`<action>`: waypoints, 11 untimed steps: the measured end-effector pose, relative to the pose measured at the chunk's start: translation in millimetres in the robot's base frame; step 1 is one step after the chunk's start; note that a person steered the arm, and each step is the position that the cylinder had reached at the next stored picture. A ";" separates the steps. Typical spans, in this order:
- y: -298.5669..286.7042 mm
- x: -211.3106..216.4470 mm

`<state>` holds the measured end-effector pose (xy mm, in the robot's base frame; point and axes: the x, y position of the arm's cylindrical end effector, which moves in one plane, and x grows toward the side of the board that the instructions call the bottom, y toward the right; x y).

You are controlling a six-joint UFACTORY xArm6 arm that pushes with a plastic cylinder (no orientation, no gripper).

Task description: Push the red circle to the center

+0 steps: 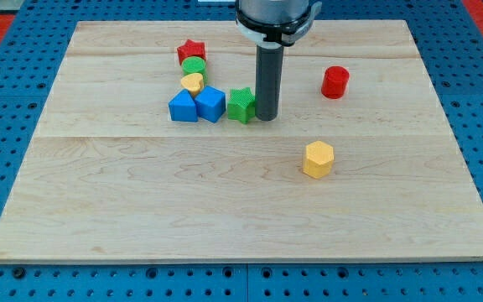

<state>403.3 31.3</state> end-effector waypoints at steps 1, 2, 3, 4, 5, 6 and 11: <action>0.0 -9.2; -6.6 -53.6; -7.2 -102.9; -7.2 -141.9; -5.6 -155.3; 42.5 -179.0; 164.3 -97.3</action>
<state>306.0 195.6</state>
